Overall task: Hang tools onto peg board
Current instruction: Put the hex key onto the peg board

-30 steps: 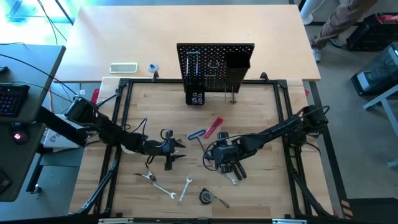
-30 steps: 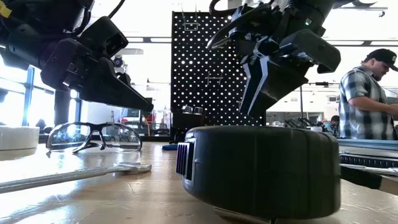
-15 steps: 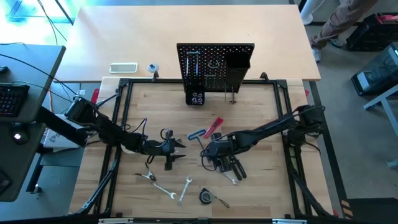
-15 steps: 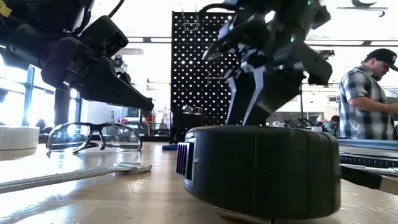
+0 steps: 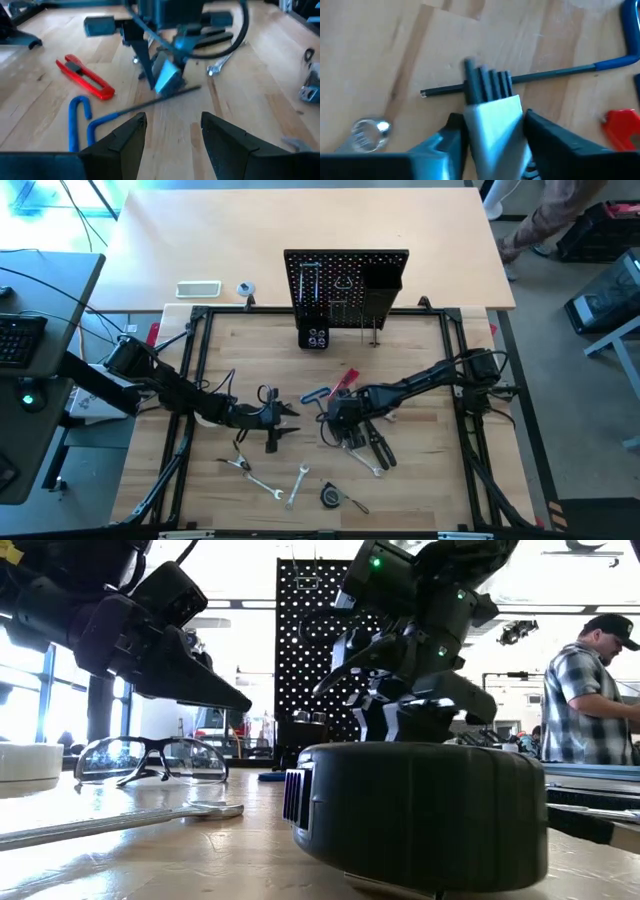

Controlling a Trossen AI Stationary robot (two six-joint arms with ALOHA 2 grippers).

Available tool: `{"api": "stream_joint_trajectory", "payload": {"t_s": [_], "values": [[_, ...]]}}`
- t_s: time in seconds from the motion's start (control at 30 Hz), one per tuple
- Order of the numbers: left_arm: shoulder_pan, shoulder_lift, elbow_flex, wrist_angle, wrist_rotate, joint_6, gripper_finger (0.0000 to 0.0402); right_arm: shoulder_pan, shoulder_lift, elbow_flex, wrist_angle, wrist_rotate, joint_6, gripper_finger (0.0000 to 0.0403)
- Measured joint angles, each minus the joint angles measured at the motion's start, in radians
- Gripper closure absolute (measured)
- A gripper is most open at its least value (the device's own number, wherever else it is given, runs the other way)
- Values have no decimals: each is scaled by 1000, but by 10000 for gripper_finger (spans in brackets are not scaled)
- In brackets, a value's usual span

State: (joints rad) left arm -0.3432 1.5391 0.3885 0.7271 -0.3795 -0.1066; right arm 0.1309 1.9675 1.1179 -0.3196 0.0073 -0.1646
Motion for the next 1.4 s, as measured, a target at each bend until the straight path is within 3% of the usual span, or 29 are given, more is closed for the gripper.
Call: {"api": "stream_joint_trajectory", "payload": {"t_s": [0.17, 0.5, 0.87, 1.07, 1.23, 1.4], "values": [[20, 0, 0, 32, 0, 13, 218, -3, -1, -2, 10, 23, -16, 362], [32, 0, 0, 29, 3, 13, 218, 16, -60, -9, -5, 82, 45, 362], [31, 0, 0, 26, 3, 13, 218, 24, -269, -10, 124, 334, 78, 362], [29, 0, 0, 28, 3, 2, 218, -33, -299, -8, 349, 334, 77, 362], [29, 0, 0, 20, -1, -4, 218, -104, -299, -7, 505, 256, 107, 362], [44, 0, 0, -11, -120, -3, 218, -180, -294, -6, 576, 190, 223, 362]]}}
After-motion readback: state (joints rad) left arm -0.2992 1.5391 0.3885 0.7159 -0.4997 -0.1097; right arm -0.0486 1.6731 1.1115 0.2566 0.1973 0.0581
